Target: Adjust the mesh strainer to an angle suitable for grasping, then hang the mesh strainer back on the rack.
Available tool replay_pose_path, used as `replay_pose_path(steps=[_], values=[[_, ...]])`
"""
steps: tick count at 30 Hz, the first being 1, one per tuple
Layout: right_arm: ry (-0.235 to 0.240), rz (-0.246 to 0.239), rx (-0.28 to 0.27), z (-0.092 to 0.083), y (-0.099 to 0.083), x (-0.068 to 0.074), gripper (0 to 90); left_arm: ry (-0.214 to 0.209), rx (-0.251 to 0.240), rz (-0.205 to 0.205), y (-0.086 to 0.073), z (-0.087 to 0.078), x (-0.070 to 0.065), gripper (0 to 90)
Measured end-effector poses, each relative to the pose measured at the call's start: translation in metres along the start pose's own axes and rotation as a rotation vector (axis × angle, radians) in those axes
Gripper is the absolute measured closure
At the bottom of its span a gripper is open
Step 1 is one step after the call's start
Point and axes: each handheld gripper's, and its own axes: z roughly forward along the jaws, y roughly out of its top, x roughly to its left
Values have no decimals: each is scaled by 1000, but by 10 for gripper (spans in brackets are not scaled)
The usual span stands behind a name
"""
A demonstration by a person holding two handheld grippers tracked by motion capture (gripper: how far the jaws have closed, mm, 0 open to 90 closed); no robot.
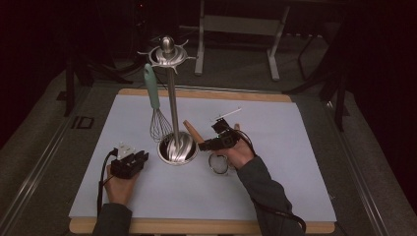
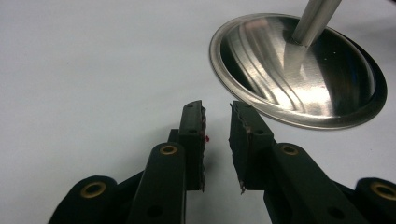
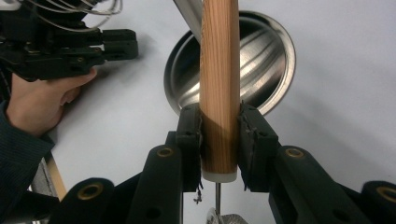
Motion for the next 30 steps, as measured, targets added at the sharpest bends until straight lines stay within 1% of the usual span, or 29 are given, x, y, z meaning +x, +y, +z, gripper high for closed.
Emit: replay_pose_path(steps=[1, 5, 9, 14, 15, 17, 18, 19, 22, 27, 28, 29, 30], values=[[-4, -11, -9, -4, 1, 3, 724, 0, -1, 0, 0, 0, 0, 753], [-9, -21, -19, -10, 3, 6, 725, 1, -1, 1, 0, 0, 0, 753], [-9, -26, -30, -14, 3, 7, 725, 1, -1, 0, 0, 0, 0, 752], [-3, -54, -64, -22, 2, 8, 725, 3, 0, 0, 0, 0, 0, 750], [-3, -54, -64, -22, 2, 8, 725, 3, 0, 0, 0, 0, 0, 749], [-7, -72, -76, -26, 2, 10, 725, 5, 1, 2, 0, 0, -1, 749], [-7, -72, -76, -26, 2, 10, 725, 5, 1, 2, 0, 0, -1, 749], [-12, -90, -84, -29, 3, 12, 725, 4, -2, 2, 0, 0, -1, 749], [-16, -114, -103, -34, 3, 15, 725, 5, -2, 3, 0, 0, -1, 749], [-2, -148, -132, -41, 4, 20, 725, 5, -1, 2, 0, 0, -1, 749], [-2, -148, -132, -41, 4, 20, 725, 5, -1, 2, 0, 0, -1, 749], [0, -165, -139, -42, 4, 22, 725, 5, -1, 3, 0, 0, -1, 749], [3, -171, -141, -43, 4, 23, 725, 5, -1, 3, 0, 0, -1, 749]])
